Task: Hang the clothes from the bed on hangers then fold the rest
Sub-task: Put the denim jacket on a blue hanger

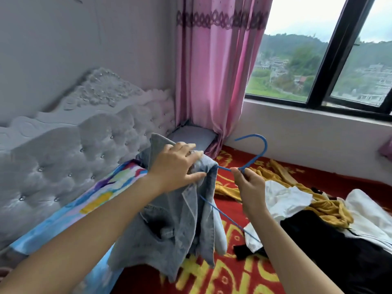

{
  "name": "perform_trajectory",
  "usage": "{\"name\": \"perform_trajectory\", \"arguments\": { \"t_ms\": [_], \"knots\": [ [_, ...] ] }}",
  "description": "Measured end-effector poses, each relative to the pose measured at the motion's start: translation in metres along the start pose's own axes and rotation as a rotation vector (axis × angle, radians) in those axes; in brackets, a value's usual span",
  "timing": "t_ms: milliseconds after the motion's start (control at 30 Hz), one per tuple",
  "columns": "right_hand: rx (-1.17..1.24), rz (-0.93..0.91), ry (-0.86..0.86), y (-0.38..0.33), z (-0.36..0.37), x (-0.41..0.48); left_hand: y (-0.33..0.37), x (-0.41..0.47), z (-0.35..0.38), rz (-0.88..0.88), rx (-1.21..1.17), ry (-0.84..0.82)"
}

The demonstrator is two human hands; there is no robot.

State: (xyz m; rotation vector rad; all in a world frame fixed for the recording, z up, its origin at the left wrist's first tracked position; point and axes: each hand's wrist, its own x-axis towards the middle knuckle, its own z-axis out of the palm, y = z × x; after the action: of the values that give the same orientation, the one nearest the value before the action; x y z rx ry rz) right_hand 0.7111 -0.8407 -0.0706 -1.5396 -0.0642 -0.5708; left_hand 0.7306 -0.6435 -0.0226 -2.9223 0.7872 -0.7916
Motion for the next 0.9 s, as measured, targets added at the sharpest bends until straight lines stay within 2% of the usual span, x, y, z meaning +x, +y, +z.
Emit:
{"name": "perform_trajectory", "arguments": {
  "t_ms": [67,100,167,267,400,533,567,600,667,700,733,767,800,900],
  "knots": [
    [-0.019,-0.032,-0.045,-0.004,0.0,0.0,-0.001,-0.001,0.009,0.022,0.155,-0.124],
    [-0.019,-0.041,-0.06,-0.005,0.001,0.0,0.002,-0.001,0.011,0.044,0.199,-0.127],
    [-0.015,-0.043,-0.083,-0.007,0.0,-0.002,0.006,0.0,0.009,0.113,0.213,-0.009],
    [-0.024,-0.054,-0.11,-0.009,-0.002,-0.005,0.002,0.005,0.004,0.27,0.107,0.21],
    [-0.02,-0.032,-0.198,-0.017,0.0,-0.009,-0.005,0.007,-0.002,0.303,-0.037,0.24],
    [0.004,0.021,-0.42,-0.042,-0.008,0.009,-0.018,0.01,-0.011,0.246,-0.132,0.211],
    [-0.055,-0.016,-0.401,-0.045,-0.016,0.018,-0.022,0.012,-0.016,0.179,-0.151,0.201],
    [-0.125,-0.07,-0.294,-0.045,-0.024,0.027,-0.027,0.015,-0.021,0.103,-0.171,0.185],
    [-0.213,-0.066,0.133,-0.029,-0.044,0.04,-0.041,0.019,-0.031,-0.012,-0.243,0.21],
    [-0.234,0.009,0.332,-0.016,-0.052,0.04,-0.047,0.021,-0.036,-0.057,-0.28,0.243],
    [-0.273,0.092,0.449,-0.001,-0.057,0.034,-0.051,0.022,-0.042,-0.097,-0.31,0.275],
    [-0.327,0.161,0.466,0.016,-0.057,0.024,-0.054,0.025,-0.047,-0.13,-0.325,0.299],
    [-0.373,0.206,0.407,0.032,-0.051,0.012,-0.056,0.027,-0.051,-0.154,-0.321,0.313],
    [-0.384,0.273,0.042,0.065,-0.026,-0.016,-0.054,0.032,-0.059,-0.183,-0.306,0.349]
  ]
}}
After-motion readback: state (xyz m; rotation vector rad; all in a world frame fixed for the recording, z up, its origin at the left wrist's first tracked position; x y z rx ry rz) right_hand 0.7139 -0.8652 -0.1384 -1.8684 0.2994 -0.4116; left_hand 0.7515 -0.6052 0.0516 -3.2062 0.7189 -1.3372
